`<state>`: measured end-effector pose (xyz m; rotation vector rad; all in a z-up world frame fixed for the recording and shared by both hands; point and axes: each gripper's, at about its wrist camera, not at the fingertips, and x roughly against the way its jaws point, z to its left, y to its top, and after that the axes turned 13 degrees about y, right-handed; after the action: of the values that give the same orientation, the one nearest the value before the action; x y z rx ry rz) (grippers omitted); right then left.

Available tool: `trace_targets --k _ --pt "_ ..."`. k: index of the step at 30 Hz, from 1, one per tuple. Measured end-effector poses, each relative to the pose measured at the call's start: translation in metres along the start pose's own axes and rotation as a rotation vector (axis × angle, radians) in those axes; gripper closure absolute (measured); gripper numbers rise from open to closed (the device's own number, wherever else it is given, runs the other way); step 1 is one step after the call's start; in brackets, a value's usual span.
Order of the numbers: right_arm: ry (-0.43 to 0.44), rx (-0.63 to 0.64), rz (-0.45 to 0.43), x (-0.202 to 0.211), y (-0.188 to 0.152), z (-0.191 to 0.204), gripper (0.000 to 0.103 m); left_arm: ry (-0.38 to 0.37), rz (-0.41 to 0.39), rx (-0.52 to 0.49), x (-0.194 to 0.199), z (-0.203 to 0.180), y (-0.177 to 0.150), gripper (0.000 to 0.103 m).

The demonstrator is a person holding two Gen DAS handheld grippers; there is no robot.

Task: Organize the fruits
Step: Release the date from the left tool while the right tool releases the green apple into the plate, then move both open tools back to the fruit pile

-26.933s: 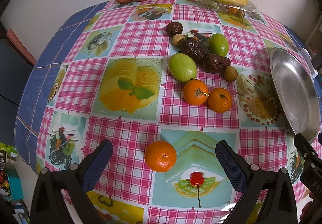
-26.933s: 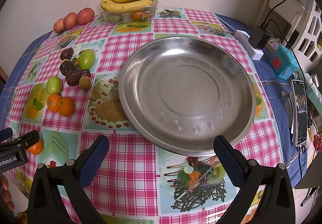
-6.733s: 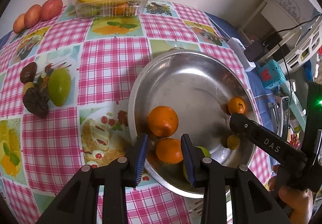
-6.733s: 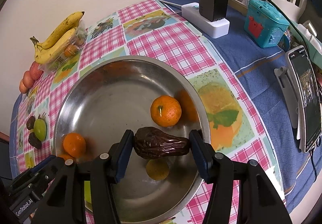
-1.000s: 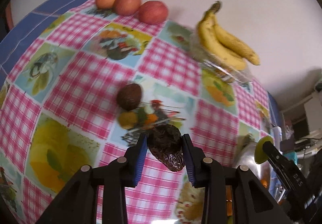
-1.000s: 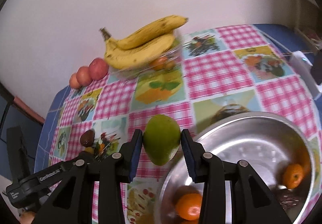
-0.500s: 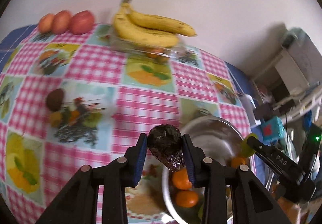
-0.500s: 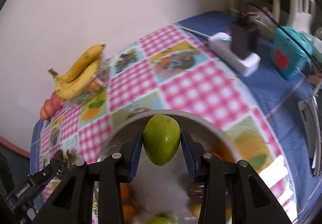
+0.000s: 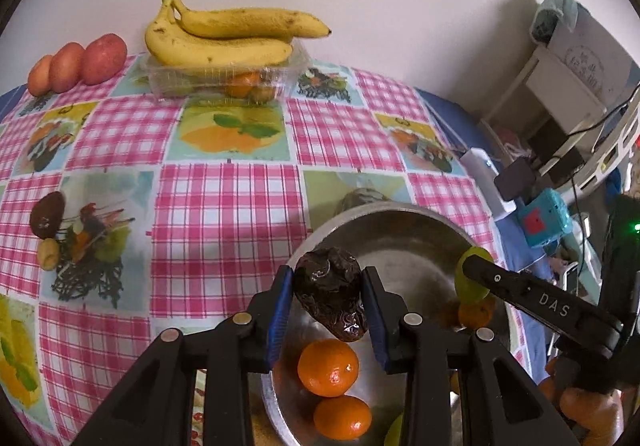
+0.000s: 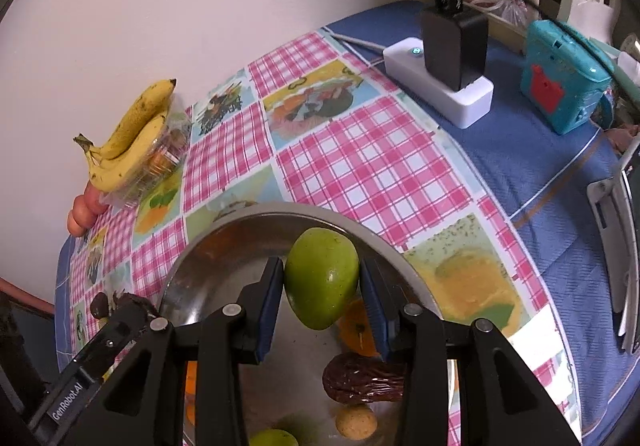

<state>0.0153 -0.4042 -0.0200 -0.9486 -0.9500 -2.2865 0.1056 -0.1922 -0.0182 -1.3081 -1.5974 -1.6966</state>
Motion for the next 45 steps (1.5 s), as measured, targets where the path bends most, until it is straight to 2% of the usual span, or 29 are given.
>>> trace_targets --k 14,26,32,37,38,40,41,42,44,45 --pt "-0.001 -0.018 0.026 -0.012 -0.002 -0.006 0.061 0.018 0.008 -0.018 -0.007 -0.001 -0.002 0.065" --pt "-0.028 -0.002 0.042 -0.014 -0.001 -0.003 0.060 0.005 0.051 0.047 -0.007 0.016 0.001 0.064" --pt "-0.032 0.024 0.033 -0.007 0.002 0.007 0.058 0.005 0.045 0.066 0.004 0.023 0.007 0.064" --pt "-0.032 0.056 0.029 0.000 0.003 0.020 0.058 0.076 0.066 0.107 0.009 0.041 0.011 0.064" --pt "-0.032 0.063 0.029 0.001 0.003 0.023 0.058 0.089 0.068 0.116 0.009 0.045 0.011 0.062" --pt "-0.036 0.070 0.028 0.002 0.002 0.027 0.057 0.139 0.076 0.144 0.010 0.059 0.012 0.051" --pt "-0.048 0.076 0.027 0.002 0.002 0.030 0.052 0.161 0.080 0.158 0.010 0.065 0.012 0.039" --pt "-0.068 0.088 0.027 0.002 0.001 0.033 0.043 0.180 0.083 0.169 0.010 0.070 0.012 0.028" --pt "-0.083 0.104 0.030 0.001 0.000 0.037 0.032 0.229 0.089 0.187 0.010 0.080 0.011 0.020" --pt "-0.083 0.109 0.033 0.000 0.000 0.038 0.028 0.260 0.093 0.197 0.010 0.086 0.011 0.020"
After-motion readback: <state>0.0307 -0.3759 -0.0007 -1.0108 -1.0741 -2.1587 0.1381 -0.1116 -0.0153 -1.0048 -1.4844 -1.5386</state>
